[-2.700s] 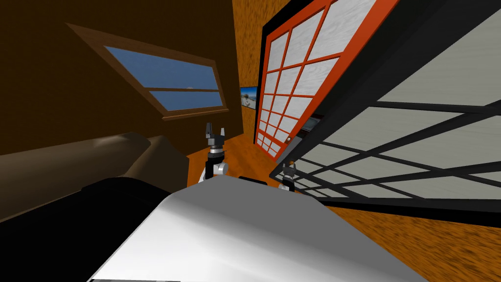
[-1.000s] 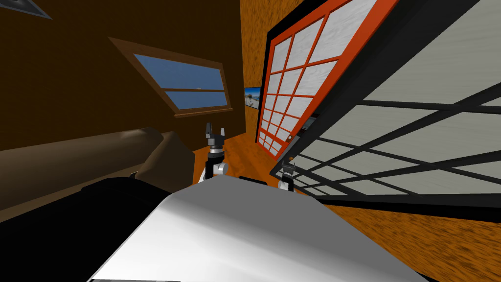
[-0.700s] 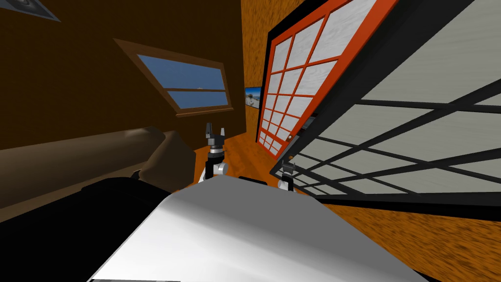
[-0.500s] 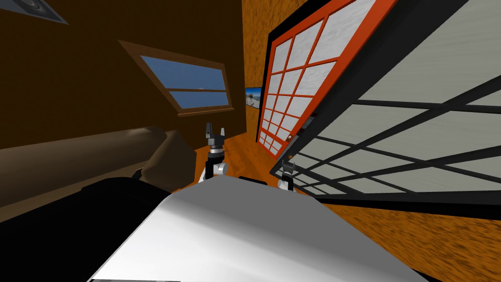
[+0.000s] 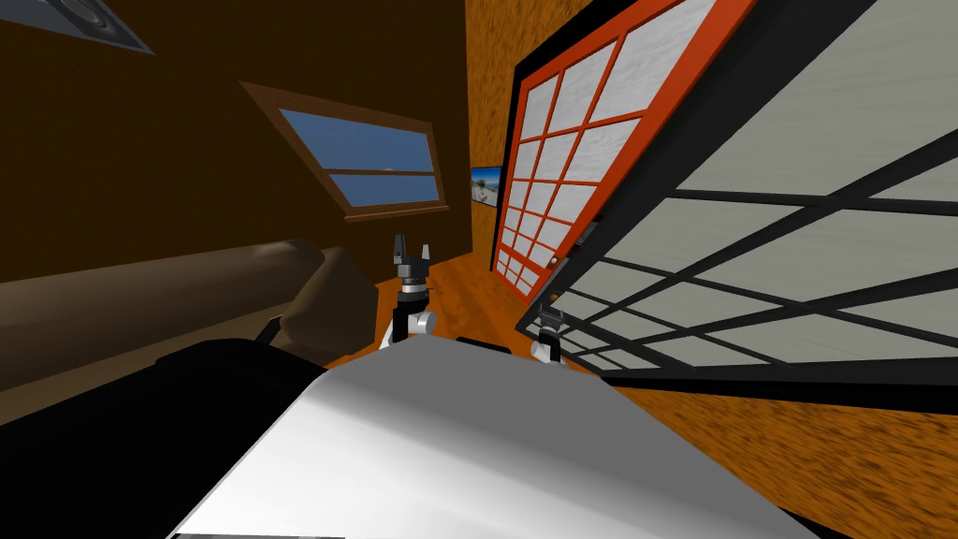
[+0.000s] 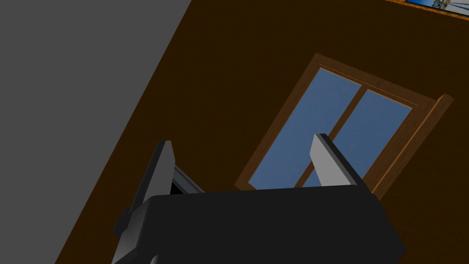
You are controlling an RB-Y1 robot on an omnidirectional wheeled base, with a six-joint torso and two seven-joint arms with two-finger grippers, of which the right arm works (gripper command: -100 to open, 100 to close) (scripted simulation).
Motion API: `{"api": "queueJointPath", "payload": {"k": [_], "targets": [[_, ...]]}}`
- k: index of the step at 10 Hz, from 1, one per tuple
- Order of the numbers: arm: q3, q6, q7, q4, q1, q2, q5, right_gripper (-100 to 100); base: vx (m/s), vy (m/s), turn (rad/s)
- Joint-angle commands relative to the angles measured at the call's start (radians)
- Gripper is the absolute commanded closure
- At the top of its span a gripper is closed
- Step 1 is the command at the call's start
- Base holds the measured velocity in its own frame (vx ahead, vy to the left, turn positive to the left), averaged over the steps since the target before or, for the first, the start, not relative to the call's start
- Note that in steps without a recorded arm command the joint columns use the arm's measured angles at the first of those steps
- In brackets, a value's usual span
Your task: Pull the door open
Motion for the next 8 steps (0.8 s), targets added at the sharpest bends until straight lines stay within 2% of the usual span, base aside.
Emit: {"api": "queueJointPath", "payload": {"k": [1, 5, 8], "targets": [[-0.001, -0.002, -0.033, 0.010, -0.006, -0.001, 0.000, -100, -0.051, -0.011, 0.014], [-0.008, 0.002, -0.146, 0.038, -0.033, -0.001, -0.004, -100, -0.061, -0.011, 0.024], [-0.012, 0.003, -0.202, 0.053, -0.046, -0.001, -0.006, -100, -0.066, -0.018, 0.018]]}}
